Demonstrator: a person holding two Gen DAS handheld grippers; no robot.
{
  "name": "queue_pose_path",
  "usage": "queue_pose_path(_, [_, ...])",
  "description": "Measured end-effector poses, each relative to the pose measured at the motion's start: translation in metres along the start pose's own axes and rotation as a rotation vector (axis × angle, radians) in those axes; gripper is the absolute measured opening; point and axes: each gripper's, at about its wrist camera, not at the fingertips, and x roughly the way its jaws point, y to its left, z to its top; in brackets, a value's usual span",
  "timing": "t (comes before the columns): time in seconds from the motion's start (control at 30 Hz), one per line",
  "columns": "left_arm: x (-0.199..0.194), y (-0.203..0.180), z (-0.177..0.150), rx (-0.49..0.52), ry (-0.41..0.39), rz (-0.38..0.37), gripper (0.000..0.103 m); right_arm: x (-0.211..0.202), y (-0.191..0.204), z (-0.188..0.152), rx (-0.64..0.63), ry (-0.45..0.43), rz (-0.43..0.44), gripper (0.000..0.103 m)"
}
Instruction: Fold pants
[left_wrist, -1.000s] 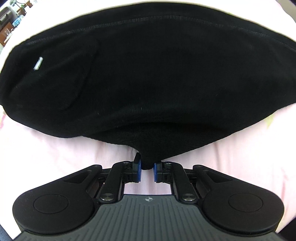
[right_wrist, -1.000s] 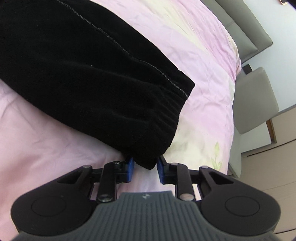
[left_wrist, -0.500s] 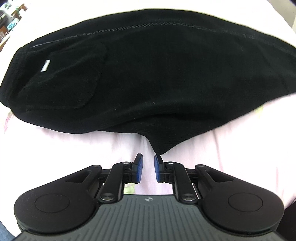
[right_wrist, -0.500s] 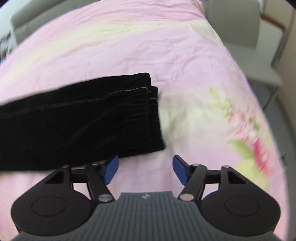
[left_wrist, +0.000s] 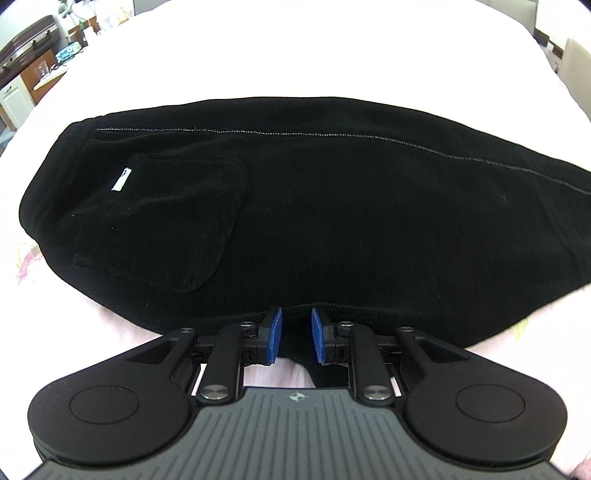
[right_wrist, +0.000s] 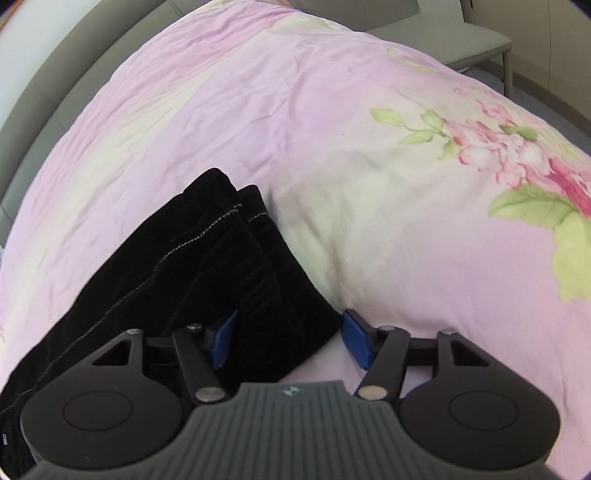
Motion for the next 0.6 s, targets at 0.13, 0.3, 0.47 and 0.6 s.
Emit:
queue_pose_path(0.13, [0.001, -0.001, 0.001, -0.012, -0.031, 0.005, 0.023, 0.004, -0.002, 0.000, 0.025, -0.012, 0.005, 0.053])
queue_pose_path(0.3, [-0.006, 0.005, 0.003, -0.031, -0.083, -0.024, 0.027, -0.017, -0.004, 0.004, 0.044, -0.024, 0.041, 0.035])
queue_pose_path(0.47, [-0.021, 0.010, 0.003, -0.032, -0.124, -0.035, 0.031, -0.064, 0.034, 0.016, -0.019, -0.102, 0.092, 0.026])
queue_pose_path(0.6, [-0.034, 0.015, 0.002, -0.039, -0.162, -0.070, 0.034, -0.106, 0.087, 0.023, -0.102, -0.146, 0.149, 0.024])
